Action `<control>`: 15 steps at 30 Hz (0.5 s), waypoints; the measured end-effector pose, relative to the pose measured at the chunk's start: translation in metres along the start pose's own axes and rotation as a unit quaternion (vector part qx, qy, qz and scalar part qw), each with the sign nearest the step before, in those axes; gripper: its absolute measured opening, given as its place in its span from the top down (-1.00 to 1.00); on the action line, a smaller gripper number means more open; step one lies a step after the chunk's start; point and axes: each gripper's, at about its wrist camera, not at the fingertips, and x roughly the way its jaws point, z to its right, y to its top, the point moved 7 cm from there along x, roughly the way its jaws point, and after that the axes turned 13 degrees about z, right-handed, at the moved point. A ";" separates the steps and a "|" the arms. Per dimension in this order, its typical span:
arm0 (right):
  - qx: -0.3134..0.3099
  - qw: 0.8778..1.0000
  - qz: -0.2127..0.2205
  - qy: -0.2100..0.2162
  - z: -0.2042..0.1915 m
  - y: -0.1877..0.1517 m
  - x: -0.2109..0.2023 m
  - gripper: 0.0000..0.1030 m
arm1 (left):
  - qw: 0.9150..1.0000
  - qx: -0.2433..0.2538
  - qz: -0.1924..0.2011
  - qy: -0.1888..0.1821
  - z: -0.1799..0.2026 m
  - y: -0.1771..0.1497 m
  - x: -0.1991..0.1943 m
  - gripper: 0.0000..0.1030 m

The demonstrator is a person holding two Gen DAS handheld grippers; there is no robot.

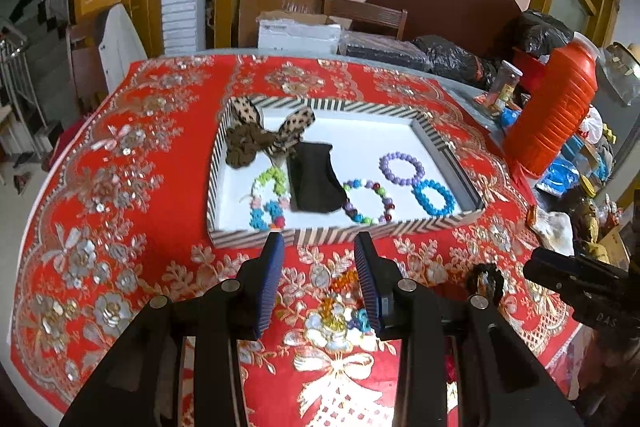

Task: Organize jewelry
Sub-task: 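Move both open tools back to the jewelry pile beside the tray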

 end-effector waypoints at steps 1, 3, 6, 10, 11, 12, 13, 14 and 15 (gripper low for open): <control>0.003 1.000 -0.002 -0.002 0.003 -0.003 0.000 0.17 | 1.000 -0.003 -0.005 -0.004 0.000 -0.003 0.001 0.56; 0.006 1.000 -0.006 -0.006 0.007 -0.007 0.001 0.17 | 1.000 -0.009 -0.014 -0.012 0.000 -0.008 0.002 0.56; 0.006 1.000 -0.011 -0.011 0.014 -0.014 0.001 0.17 | 0.999 -0.010 -0.027 -0.024 0.003 -0.016 0.006 0.56; 0.007 1.000 -0.018 -0.014 0.019 -0.021 0.000 0.17 | 0.997 -0.011 -0.053 -0.047 0.011 -0.029 0.014 0.56; 0.007 1.000 -0.020 -0.011 0.019 -0.023 0.000 0.17 | 0.997 -0.012 -0.058 -0.050 0.012 -0.032 0.016 0.56; 0.006 1.000 -0.023 -0.008 0.017 -0.025 0.000 0.17 | 0.997 -0.014 -0.063 -0.053 0.013 -0.034 0.019 0.56; 0.003 1.000 -0.024 -0.004 0.015 -0.026 -0.001 0.17 | 0.996 -0.018 -0.070 -0.057 0.014 -0.038 0.022 0.56; 0.000 1.000 -0.026 -0.002 0.014 -0.028 -0.001 0.17 | 0.995 -0.021 -0.076 -0.061 0.016 -0.040 0.025 0.56; -0.003 1.000 -0.026 -0.001 0.014 -0.029 -0.001 0.17 | 0.994 -0.023 -0.081 -0.064 0.018 -0.042 0.027 0.56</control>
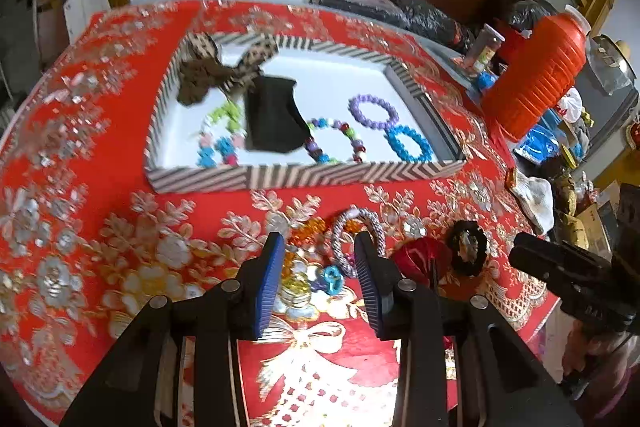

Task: Organize jewelry
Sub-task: 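Move both open tools back to the jewelry pile beside the tray, then grasp the silver rhinestone bracelet with the left tool while the right tool grasps the black scrunchie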

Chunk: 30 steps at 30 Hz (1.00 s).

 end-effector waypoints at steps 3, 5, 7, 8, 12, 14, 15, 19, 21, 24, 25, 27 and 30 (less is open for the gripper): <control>-0.003 1.000 -0.004 -0.015 0.008 -0.007 0.001 0.17 | 1.000 0.003 -0.015 -0.008 0.005 -0.006 0.009 0.56; 0.004 1.000 -0.010 -0.028 0.018 -0.012 0.004 0.17 | 1.000 0.010 -0.021 -0.012 0.009 -0.008 0.015 0.56; 0.012 0.999 -0.013 -0.041 0.028 -0.014 0.009 0.17 | 0.999 0.011 -0.029 -0.020 0.013 -0.010 0.021 0.56; 0.014 0.999 -0.013 -0.046 0.032 -0.015 0.011 0.17 | 0.999 0.013 -0.034 -0.021 0.014 -0.012 0.024 0.56; 0.018 0.998 -0.021 -0.057 0.043 -0.017 0.022 0.17 | 0.999 0.024 -0.045 -0.017 0.017 -0.014 0.034 0.56; 0.013 0.998 -0.022 -0.062 0.044 -0.017 0.027 0.18 | 0.998 0.028 -0.051 -0.016 0.019 -0.015 0.039 0.56; 0.011 0.998 -0.022 -0.063 0.045 -0.017 0.029 0.17 | 0.998 0.030 -0.053 -0.017 0.020 -0.016 0.041 0.56; 0.010 0.998 -0.024 -0.061 0.046 -0.017 0.037 0.18 | 0.997 0.040 -0.057 -0.015 0.023 -0.016 0.049 0.56; 0.006 0.998 -0.025 -0.062 0.046 -0.017 0.041 0.18 | 0.997 0.046 -0.062 -0.012 0.024 -0.016 0.054 0.56; 0.000 0.998 -0.027 -0.061 0.044 -0.017 0.048 0.33 | 0.997 0.048 -0.066 -0.010 0.023 -0.017 0.060 0.59; -0.003 0.998 -0.028 -0.061 0.043 -0.017 0.049 0.37 | 0.997 0.048 -0.068 -0.009 0.023 -0.017 0.062 0.69; -0.012 0.997 -0.031 -0.064 0.042 -0.018 0.054 0.53 | 0.996 0.046 -0.072 -0.008 0.021 -0.018 0.065 0.83; -0.015 0.997 -0.028 -0.067 0.044 -0.018 0.057 0.77 | 0.997 0.041 -0.072 -0.004 0.017 -0.019 0.067 1.00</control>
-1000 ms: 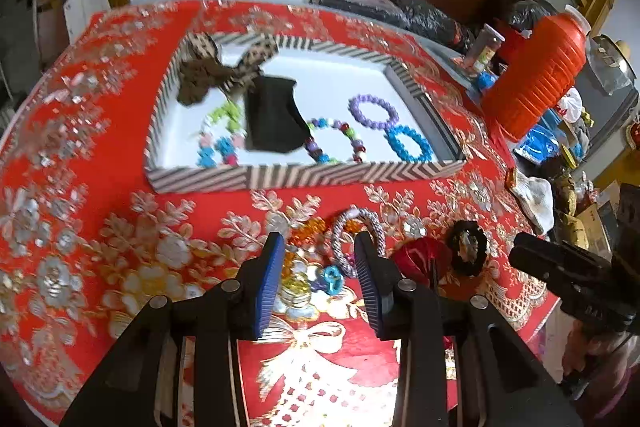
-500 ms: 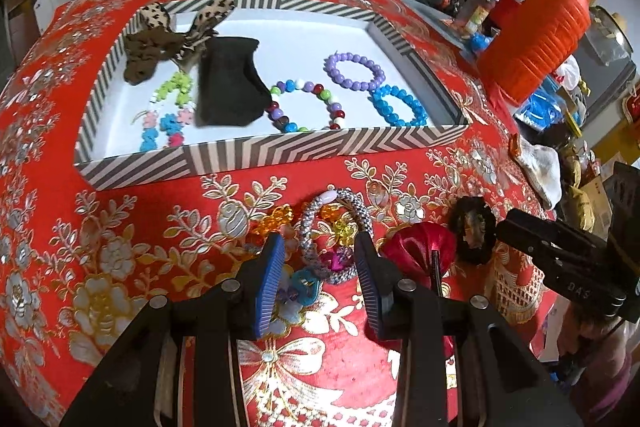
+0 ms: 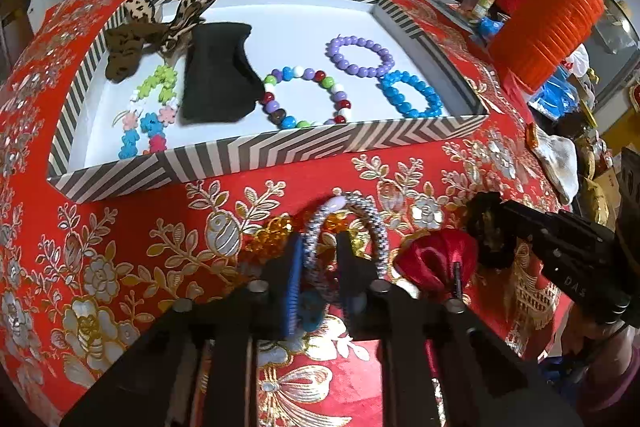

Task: Organize jewelry
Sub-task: 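Grasp the silver rhinestone bracelet with the left tool while the right tool grasps the black scrunchie, then carry the rhinestone bracelet and black scrunchie into the tray and release both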

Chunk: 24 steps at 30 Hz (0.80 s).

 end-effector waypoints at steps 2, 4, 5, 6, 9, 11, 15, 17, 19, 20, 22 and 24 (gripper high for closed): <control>0.003 1.000 0.002 -0.002 0.002 0.001 0.000 0.83 | 1.000 -0.009 0.005 -0.002 -0.003 0.000 -0.003 1.00; 0.011 1.000 0.019 -0.001 0.004 0.006 -0.007 0.86 | 1.000 -0.015 0.013 -0.009 -0.004 0.003 -0.010 1.00; 0.013 1.000 0.025 0.002 0.005 0.008 -0.011 0.87 | 1.000 -0.014 0.019 -0.009 -0.004 0.005 -0.014 1.00; 0.016 0.999 0.029 0.005 0.005 0.011 -0.015 0.87 | 0.999 -0.013 0.028 -0.010 -0.004 0.008 -0.019 1.00; 0.021 0.999 0.043 0.009 0.007 0.019 -0.028 0.87 | 0.999 -0.014 0.043 -0.014 -0.003 0.016 -0.032 1.00; 0.028 0.998 0.052 0.014 0.009 0.025 -0.036 0.87 | 0.998 -0.011 0.056 -0.013 -0.002 0.022 -0.041 1.00; 0.034 0.997 0.070 0.017 0.010 0.037 -0.051 0.87 | 0.997 -0.002 0.077 -0.013 0.004 0.035 -0.056 1.00; 0.034 0.996 0.077 0.018 0.009 0.042 -0.056 0.87 | 0.996 0.004 0.087 -0.008 0.006 0.040 -0.061 1.00; 0.030 0.996 0.083 0.020 0.007 0.047 -0.061 0.87 | 0.995 0.004 0.095 -0.002 0.004 0.045 -0.066 1.00; 0.027 0.996 0.087 0.020 0.006 0.050 -0.064 0.87 | 0.995 0.003 0.097 0.000 0.002 0.047 -0.067 1.00; 0.024 0.995 0.092 0.022 0.003 0.055 -0.068 0.87 | 0.995 0.001 0.101 0.006 -0.002 0.051 -0.069 1.00; 0.019 0.995 0.095 0.023 0.001 0.059 -0.070 0.87 | 0.994 -0.001 0.104 0.010 -0.006 0.053 -0.071 1.00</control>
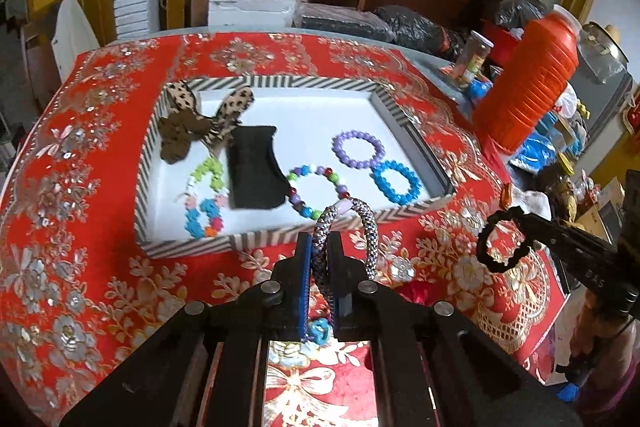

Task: Organize jewelry
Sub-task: 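Carry the rhinestone bracelet and black scrunchie into the tray and release both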

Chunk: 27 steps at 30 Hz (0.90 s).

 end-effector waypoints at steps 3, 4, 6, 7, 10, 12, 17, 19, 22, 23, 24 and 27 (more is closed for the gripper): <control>-0.006 1.000 0.005 0.001 -0.002 0.008 0.000 0.87 | 1.000 0.001 0.007 0.007 -0.003 0.006 -0.001 1.00; -0.007 1.000 0.007 0.001 -0.003 0.011 0.001 0.87 | 1.000 0.002 0.009 0.009 -0.004 0.008 0.000 1.00; -0.008 1.000 0.009 0.001 -0.004 0.017 0.003 0.87 | 1.000 0.001 0.011 0.013 -0.006 0.012 0.002 1.00; -0.010 1.000 0.010 0.001 -0.004 0.020 0.005 0.87 | 1.000 0.001 0.012 0.016 -0.007 0.014 0.004 1.00; -0.022 1.000 0.008 0.001 -0.009 0.027 0.012 0.87 | 1.000 0.006 0.013 0.020 -0.008 0.020 0.012 1.00; -0.028 1.000 0.005 0.001 -0.011 0.032 0.019 0.87 | 1.000 0.007 0.013 0.023 -0.008 0.025 0.018 1.00; -0.037 0.999 -0.004 0.000 -0.015 0.041 0.040 0.87 | 0.999 0.012 0.014 0.028 -0.009 0.037 0.035 1.00; -0.041 0.999 -0.009 0.000 -0.016 0.044 0.050 0.87 | 0.999 0.015 0.011 0.031 -0.009 0.040 0.043 1.00; -0.046 0.999 -0.017 0.001 -0.019 0.048 0.065 0.87 | 0.999 0.017 0.008 0.033 -0.010 0.044 0.055 1.00; -0.049 0.999 -0.020 0.001 -0.021 0.050 0.071 0.87 | 0.999 0.017 0.006 0.033 -0.010 0.045 0.059 1.00; -0.051 0.998 -0.023 0.001 -0.022 0.052 0.076 0.87 | 0.999 0.017 0.004 0.034 -0.011 0.046 0.064 1.00; -0.057 0.998 -0.030 0.001 -0.024 0.056 0.094 0.87 | 0.999 0.016 -0.003 0.035 -0.012 0.048 0.078 1.00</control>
